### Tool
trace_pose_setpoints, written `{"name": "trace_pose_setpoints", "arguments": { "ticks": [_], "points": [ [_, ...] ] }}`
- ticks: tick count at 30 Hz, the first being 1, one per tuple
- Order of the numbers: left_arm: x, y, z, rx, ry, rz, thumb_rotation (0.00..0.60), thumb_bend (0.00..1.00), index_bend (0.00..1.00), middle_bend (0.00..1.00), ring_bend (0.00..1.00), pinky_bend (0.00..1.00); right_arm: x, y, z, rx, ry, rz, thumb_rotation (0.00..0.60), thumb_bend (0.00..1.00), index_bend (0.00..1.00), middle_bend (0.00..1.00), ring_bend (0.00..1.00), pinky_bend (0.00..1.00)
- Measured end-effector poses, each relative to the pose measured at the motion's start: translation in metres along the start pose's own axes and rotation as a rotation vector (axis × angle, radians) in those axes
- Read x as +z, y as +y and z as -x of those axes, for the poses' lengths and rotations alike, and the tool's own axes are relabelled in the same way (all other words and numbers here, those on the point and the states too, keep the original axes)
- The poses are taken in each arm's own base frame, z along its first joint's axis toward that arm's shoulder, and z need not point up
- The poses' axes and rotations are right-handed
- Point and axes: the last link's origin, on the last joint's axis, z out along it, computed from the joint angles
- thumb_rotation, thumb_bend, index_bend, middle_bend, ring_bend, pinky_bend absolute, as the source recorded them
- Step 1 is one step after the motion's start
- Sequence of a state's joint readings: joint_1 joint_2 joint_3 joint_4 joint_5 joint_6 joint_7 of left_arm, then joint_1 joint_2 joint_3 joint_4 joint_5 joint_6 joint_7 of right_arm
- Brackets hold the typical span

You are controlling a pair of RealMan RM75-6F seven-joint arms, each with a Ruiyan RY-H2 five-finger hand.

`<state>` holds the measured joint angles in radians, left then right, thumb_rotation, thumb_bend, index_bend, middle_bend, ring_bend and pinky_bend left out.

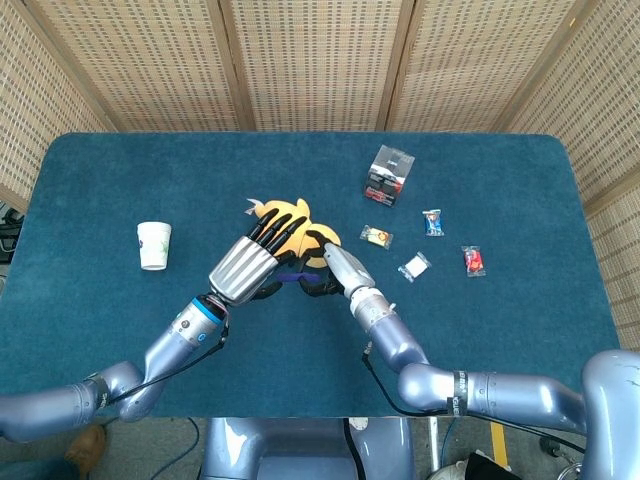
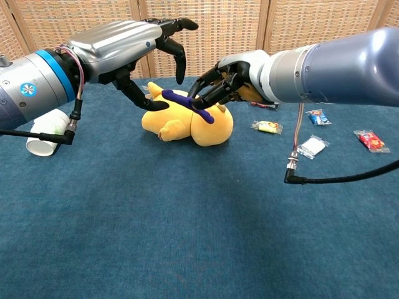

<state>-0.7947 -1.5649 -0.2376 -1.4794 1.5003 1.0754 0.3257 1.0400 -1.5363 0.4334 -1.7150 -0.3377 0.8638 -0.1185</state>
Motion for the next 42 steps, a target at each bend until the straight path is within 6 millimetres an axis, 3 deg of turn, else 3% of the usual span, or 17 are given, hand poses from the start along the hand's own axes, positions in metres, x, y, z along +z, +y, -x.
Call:
{"name": "trace_pose_setpoints", "arguments": {
  "ticks": [42],
  "points": [
    [0.007,0.017,0.011,0.014,-0.034,-0.013,0.600,0.37,0.55,0.00,0.00,0.00,0.001,0.008,0.000,0.008,-0.016,-0.002,0.600,0.64,0.62,0.12,0.00,0.00]
  ]
}}
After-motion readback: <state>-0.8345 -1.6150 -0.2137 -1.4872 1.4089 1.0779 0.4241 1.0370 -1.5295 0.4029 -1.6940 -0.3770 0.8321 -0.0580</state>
